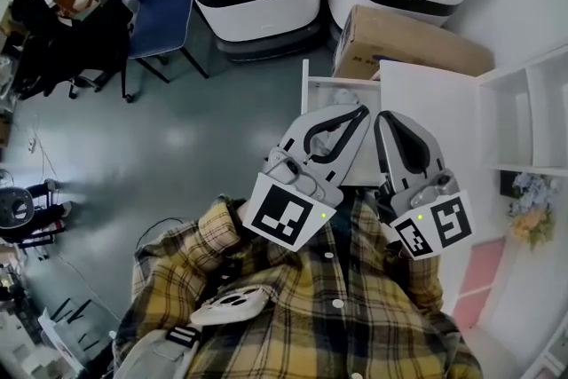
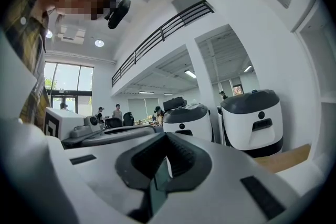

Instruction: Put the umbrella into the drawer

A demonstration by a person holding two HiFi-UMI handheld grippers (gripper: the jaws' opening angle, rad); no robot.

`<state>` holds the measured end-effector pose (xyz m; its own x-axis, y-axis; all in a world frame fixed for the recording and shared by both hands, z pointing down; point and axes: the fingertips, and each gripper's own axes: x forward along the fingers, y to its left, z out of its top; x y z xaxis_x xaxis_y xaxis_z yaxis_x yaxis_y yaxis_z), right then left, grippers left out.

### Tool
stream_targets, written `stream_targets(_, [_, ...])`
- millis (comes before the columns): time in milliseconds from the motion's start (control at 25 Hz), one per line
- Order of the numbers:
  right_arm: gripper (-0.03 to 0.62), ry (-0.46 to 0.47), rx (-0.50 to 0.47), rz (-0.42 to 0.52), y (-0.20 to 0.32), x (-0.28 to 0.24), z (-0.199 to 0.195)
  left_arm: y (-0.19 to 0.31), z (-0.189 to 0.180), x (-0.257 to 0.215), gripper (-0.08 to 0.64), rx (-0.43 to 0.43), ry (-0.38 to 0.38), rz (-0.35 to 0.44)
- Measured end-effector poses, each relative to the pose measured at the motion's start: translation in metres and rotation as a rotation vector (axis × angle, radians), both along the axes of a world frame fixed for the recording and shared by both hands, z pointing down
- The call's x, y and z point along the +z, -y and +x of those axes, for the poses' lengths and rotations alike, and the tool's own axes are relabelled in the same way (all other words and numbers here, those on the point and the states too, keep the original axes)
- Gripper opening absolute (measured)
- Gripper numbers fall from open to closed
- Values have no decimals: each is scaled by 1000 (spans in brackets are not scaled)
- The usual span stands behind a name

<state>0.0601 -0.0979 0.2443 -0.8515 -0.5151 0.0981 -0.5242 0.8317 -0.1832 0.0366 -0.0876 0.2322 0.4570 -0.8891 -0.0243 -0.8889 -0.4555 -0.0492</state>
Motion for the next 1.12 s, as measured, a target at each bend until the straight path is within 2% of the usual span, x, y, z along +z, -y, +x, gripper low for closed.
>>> stream_targets(280, [17, -19, -18, -2, -4, 4, -1, 0, 6, -1, 21, 48, 5, 5])
stream_targets(1120, [17, -11, -26, -49, -5, 10, 0, 4, 9, 2, 21, 82, 9, -14])
